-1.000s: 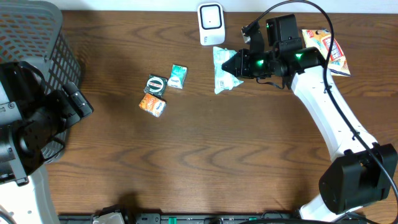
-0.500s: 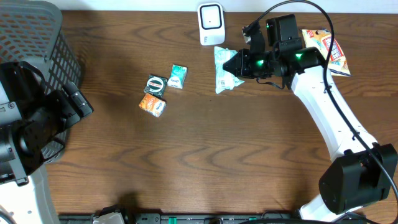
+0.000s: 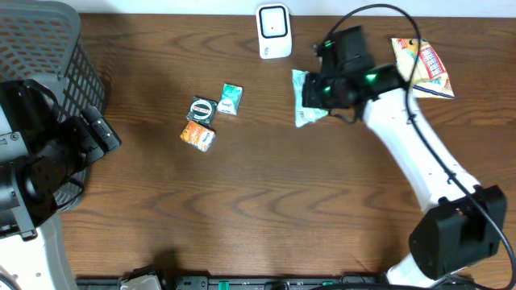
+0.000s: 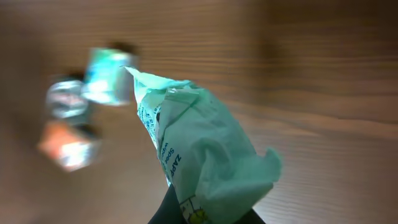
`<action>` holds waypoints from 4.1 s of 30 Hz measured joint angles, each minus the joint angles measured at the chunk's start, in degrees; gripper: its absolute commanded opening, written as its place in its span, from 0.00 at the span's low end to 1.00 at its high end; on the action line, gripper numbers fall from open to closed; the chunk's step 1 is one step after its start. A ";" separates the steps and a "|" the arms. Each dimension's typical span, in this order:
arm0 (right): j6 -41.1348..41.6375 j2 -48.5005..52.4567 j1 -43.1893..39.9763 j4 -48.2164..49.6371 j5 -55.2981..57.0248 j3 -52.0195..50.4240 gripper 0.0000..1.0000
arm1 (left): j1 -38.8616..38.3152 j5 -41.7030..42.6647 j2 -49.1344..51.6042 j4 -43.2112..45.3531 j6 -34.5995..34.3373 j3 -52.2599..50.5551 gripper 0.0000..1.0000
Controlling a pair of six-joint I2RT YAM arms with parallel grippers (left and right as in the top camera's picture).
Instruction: Scan the item barcode
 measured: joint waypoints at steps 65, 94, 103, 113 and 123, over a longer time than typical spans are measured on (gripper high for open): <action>-9.44 21.70 4.28 -24.17 9.99 22.29 0.58 | 0.00 0.00 0.00 0.00 0.00 0.00 0.98; -13.62 21.70 -1.99 -18.49 4.33 18.78 0.47 | 0.00 -0.02 0.00 0.00 0.00 0.00 0.98; -14.56 21.70 -1.97 -10.25 0.87 8.57 0.47 | 0.00 -0.02 0.00 0.00 0.00 0.00 0.98; -14.82 21.70 -1.53 -7.37 -0.17 2.64 0.39 | 0.00 -0.02 0.00 0.00 0.00 0.00 0.98; -15.04 21.29 -1.49 -5.18 -0.31 -0.02 0.01 | 0.00 -0.02 0.00 0.00 0.00 0.00 0.98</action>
